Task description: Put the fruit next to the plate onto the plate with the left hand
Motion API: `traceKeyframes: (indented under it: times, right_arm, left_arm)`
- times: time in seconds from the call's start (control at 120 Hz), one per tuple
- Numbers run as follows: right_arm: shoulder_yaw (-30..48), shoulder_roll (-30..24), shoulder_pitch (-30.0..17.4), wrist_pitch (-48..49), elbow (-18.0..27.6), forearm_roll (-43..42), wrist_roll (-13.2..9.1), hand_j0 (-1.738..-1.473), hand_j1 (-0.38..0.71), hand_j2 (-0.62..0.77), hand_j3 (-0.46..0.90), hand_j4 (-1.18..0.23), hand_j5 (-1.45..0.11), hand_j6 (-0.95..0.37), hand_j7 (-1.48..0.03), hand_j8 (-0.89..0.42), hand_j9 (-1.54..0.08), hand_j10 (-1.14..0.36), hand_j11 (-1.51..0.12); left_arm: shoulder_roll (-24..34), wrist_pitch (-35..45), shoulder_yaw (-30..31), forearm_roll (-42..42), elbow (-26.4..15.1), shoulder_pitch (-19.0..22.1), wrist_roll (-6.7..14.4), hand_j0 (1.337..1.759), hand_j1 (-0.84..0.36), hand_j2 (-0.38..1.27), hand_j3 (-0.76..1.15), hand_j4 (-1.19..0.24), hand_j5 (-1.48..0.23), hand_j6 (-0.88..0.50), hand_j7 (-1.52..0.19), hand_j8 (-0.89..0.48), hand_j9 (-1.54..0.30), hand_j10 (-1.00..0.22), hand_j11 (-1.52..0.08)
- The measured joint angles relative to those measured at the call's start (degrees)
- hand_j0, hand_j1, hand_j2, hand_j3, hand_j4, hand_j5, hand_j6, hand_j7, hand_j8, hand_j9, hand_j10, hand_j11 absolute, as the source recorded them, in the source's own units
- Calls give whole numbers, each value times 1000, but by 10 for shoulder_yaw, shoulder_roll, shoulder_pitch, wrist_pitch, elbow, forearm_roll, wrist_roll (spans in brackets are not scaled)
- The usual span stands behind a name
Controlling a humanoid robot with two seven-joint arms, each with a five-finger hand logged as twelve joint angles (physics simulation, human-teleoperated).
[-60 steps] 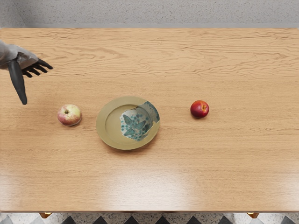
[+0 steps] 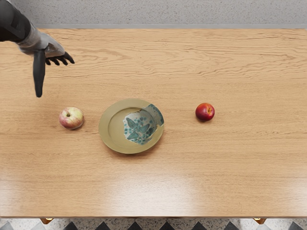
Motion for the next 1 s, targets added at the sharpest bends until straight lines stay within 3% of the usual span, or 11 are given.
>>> traceKeyframes:
  times: [0.05, 0.175, 0.258, 0.375, 0.592, 0.758, 1.0]
  right_arm:
    - [0, 0, 0, 0, 0, 0, 0, -1658, -331, -3, 0, -15, -20, -15, -20, -15, -20, -15, -20]
    - [0, 0, 0, 0, 0, 0, 0, -1658, -331, -3, 0, -15, -20, -15, -20, -15, -20, -15, -20]
    - [0, 0, 0, 0, 0, 0, 0, -1658, -331, -3, 0, -15, -20, -15, -20, -15, -20, -15, -20]
    - [0, 0, 0, 0, 0, 0, 0, -1658, -331, -3, 0, -15, -20, -15, -20, -15, -20, -15, -20]
    - [0, 0, 0, 0, 0, 0, 0, -1658, -331, -3, 0, -15, -20, -15, -20, -15, -20, -15, -20]
    - [0, 0, 0, 0, 0, 0, 0, -1658, -331, -3, 0, -15, -20, -15, -20, -15, -20, -15, -20]
    - [0, 0, 0, 0, 0, 0, 0, -1658, -331, -3, 0, -15, -20, -15, -20, -15, -20, -15, -20]
  left_arm:
    - [-37, 11, 47, -30, -40, -19, 0, 1658, 348, 0, 0, -1, -1, -1, -1, -1, -1, -1, -1]
    - [-38, 104, 130, -100, -195, -148, 0, 1658, 346, 0, 0, -2, -3, -2, -3, -2, -3, -2, -3]
    - [-42, 162, 148, -131, -276, -178, 0, 1658, 343, 1, 0, -5, -7, -5, -7, -5, -7, -5, -7]
    - [-53, 281, 152, -167, -346, -171, 1, 1658, 322, 4, 0, -22, -29, -23, -29, -22, -29, -22, -29]
    - [-105, 505, 115, -187, -372, -70, 2, 1658, 329, 3, 0, -17, -21, -17, -21, -17, -21, -17, -21]
    - [-123, 548, 73, -188, -357, -24, 0, 1658, 326, 4, 0, -19, -25, -19, -25, -19, -25, -19, -25]
    - [-128, 605, 71, -192, -345, 15, 0, 1658, 306, 7, 0, -36, -47, -36, -47, -36, -47, -36, -47]
